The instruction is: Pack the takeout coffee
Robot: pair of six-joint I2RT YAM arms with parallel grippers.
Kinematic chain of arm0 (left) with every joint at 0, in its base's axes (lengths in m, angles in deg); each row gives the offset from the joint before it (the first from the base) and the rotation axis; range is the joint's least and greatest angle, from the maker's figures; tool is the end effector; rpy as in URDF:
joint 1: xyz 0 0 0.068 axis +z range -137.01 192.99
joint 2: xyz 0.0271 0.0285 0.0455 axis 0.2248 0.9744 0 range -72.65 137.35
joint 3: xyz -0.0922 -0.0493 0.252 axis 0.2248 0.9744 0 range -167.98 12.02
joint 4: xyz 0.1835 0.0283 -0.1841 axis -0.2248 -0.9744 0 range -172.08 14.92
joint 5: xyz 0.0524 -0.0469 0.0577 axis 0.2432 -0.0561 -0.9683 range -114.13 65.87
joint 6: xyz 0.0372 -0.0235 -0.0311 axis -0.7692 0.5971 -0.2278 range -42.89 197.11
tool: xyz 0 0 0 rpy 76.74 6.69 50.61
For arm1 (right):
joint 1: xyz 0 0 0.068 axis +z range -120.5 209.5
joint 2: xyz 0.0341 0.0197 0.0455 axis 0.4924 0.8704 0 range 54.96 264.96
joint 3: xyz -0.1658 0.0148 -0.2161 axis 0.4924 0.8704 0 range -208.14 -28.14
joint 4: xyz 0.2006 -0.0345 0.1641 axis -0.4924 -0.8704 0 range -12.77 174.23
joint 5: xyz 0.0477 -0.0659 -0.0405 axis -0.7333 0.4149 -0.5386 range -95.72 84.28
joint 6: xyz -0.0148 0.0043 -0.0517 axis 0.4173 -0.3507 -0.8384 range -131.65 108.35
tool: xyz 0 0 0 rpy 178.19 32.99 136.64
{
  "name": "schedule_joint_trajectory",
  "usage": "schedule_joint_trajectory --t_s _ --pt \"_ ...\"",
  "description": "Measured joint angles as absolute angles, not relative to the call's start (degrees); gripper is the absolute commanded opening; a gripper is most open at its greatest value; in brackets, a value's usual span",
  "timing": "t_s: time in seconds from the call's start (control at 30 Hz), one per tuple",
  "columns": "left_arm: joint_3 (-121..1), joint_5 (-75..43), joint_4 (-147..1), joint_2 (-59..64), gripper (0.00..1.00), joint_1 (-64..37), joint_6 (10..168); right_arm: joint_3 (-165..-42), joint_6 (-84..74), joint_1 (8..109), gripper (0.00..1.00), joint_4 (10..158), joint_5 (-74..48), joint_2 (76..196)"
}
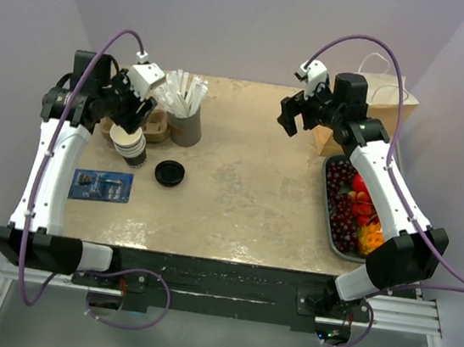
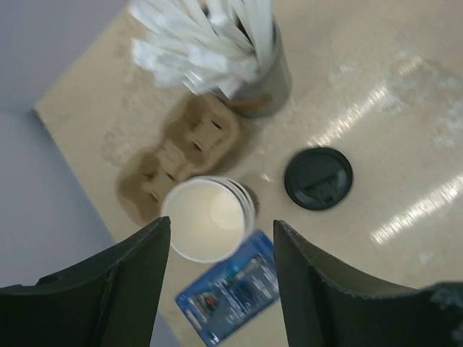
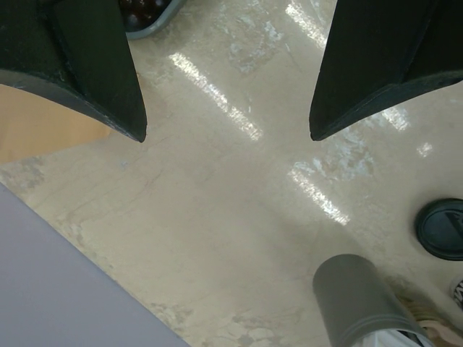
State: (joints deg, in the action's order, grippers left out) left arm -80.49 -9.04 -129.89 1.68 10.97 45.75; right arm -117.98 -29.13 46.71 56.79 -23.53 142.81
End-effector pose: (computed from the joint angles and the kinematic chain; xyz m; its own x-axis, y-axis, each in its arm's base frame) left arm 0.2492 -0.0181 0.4365 -0.3827 0.5163 -0.7661 0.5177 0.8067 0.2850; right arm 0.3314 0.1142 0.3994 -0.2277 -0.3699 -0.9007 -0.6436 0.7513 -0.1458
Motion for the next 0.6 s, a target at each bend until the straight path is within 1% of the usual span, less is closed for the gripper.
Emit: schedule_joint_trajectory --t_s 0.13,0.23,0.37,0.5,0.6 --pt "-82.1 -7.3 -140.1 8.7 0.61 10.9 46.0 -117.1 -27.6 46.7 0.96 56.8 -26.2 142.8" --pt "-82.4 -6.8 -143.9 14.0 0.62 10.9 47.0 -116.3 -27.1 46.8 0.96 56.9 -26.7 142.8" --pt "-82.4 -7.7 -144.7 15.9 0.61 10.9 49.1 -114.5 -26.7 46.8 0.97 57.1 -26.9 142.5" --pt "-83.4 -9.3 -144.9 16.4 0.56 10.9 50.6 -112.8 -26.3 46.8 0.97 57.1 -26.9 141.4" --pt "-83.5 -11.0 -145.0 17.5 0.54 10.9 51.1 -112.6 -26.2 46.8 0.97 57.2 -26.9 140.9"
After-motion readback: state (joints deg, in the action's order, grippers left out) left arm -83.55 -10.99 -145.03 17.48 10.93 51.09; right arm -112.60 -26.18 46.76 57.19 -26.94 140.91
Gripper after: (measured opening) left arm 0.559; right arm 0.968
